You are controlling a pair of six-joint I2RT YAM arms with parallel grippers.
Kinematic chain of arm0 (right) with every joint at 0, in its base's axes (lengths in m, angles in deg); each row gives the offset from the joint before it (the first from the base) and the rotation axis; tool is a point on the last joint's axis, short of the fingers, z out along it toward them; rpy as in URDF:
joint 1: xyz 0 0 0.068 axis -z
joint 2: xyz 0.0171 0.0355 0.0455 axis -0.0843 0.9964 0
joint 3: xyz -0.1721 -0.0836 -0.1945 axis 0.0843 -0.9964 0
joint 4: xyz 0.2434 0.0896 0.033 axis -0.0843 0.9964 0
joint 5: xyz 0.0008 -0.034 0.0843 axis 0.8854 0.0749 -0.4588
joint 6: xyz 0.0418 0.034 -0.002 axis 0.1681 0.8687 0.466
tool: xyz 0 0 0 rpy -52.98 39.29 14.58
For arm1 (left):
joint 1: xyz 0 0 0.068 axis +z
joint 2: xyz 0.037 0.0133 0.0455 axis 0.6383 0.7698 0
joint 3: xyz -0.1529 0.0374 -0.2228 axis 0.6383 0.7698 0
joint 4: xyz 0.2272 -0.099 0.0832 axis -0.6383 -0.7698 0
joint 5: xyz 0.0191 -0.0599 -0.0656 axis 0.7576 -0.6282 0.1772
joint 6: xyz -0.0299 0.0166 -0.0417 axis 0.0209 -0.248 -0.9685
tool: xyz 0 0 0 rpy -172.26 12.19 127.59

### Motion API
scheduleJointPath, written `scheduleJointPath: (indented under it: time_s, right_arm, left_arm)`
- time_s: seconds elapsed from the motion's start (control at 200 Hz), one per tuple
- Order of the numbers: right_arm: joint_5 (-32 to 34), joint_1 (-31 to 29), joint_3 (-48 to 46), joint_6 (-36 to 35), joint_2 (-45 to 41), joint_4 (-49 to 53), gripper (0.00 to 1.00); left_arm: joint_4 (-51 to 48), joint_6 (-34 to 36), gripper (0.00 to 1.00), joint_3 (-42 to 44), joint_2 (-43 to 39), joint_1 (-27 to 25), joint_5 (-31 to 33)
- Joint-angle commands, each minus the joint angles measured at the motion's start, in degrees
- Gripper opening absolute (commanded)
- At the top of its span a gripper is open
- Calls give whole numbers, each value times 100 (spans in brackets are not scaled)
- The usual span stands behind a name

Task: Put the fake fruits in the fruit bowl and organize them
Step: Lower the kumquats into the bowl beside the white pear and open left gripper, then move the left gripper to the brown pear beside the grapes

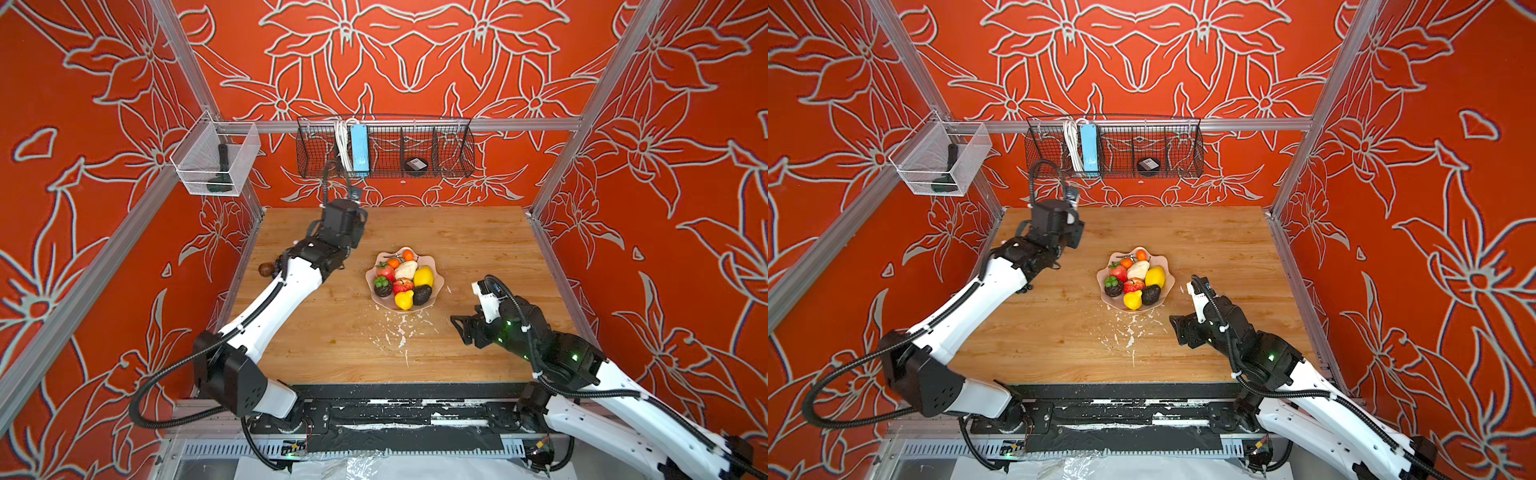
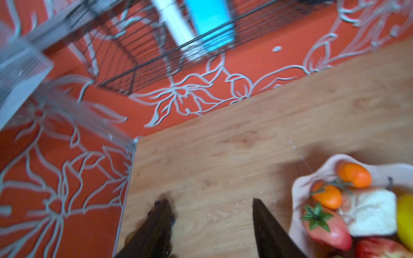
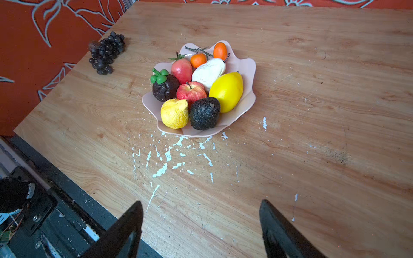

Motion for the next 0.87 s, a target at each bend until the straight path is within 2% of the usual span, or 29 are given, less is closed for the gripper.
scheduleJointPath:
  time_s: [0.0,0.115,0.22,0.39,0.395,0.4,0.41,0.526,0.866]
  right_arm:
    - [-74,-17,36,58,-88,-135,82]
    - [-116,-17,-10,70,-102,-173,82]
    - [-127,-13,-97,108,-115,-224,83]
    - [-275,-10,-370,219,-355,-295,83]
    - [-276,-9,-379,219,-360,-300,83]
    - [-276,-13,-383,219,-372,-302,83]
    - [-276,-13,-402,215,-385,-308,83]
    - [-250,-13,-564,179,-487,-331,84]
    - [-294,1,-764,162,-678,-275,85]
  left_arm:
    - [-730,-1924,60,466,39,695,-63]
    - [-1185,-2728,63,758,76,1501,-79]
    - [-1246,-3112,70,1001,151,2123,-36]
    - [-752,-2977,70,1144,499,2724,206]
    - [-752,-2974,71,1142,509,2735,206]
    - [-743,-2968,78,1136,509,2749,211]
    - [-724,-2959,82,1125,550,2782,221]
    - [-595,-2766,84,907,1045,2904,283]
    - [-804,-2351,80,112,2426,3055,344]
